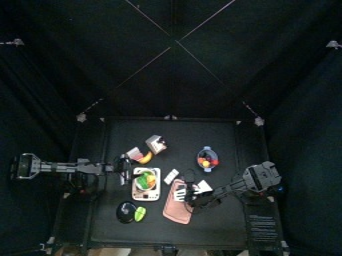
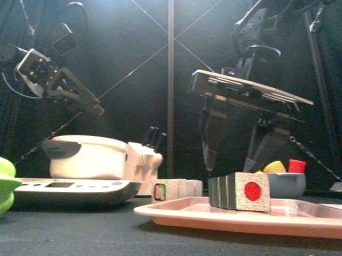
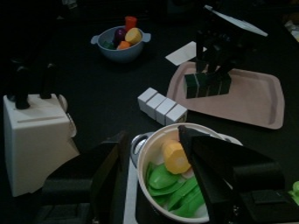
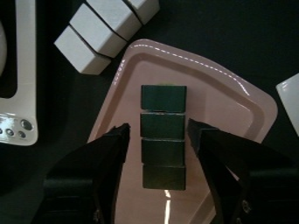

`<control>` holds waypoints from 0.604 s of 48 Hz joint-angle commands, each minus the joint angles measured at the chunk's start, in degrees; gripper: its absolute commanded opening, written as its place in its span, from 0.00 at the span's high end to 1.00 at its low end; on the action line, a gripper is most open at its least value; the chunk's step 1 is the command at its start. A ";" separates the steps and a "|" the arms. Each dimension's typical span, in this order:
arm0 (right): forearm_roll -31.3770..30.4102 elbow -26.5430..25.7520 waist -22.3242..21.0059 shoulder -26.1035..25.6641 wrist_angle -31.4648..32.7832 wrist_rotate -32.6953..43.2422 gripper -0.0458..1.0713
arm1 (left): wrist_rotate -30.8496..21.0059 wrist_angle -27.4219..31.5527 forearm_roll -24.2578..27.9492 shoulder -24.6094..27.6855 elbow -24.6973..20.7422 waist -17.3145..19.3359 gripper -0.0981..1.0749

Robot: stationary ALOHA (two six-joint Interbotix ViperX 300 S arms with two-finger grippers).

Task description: Place green sushi roll on big plate

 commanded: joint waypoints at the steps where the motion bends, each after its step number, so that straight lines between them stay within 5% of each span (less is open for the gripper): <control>1: -0.79 0.26 -0.09 -3.96 0.09 -0.26 0.16 | 0.09 -0.53 -0.09 -0.09 -0.70 -0.09 0.17; 29: 1.85 18.11 5.27 -24.96 0.09 -0.97 0.16 | 0.09 -0.53 -0.09 -0.09 -1.05 0.00 0.17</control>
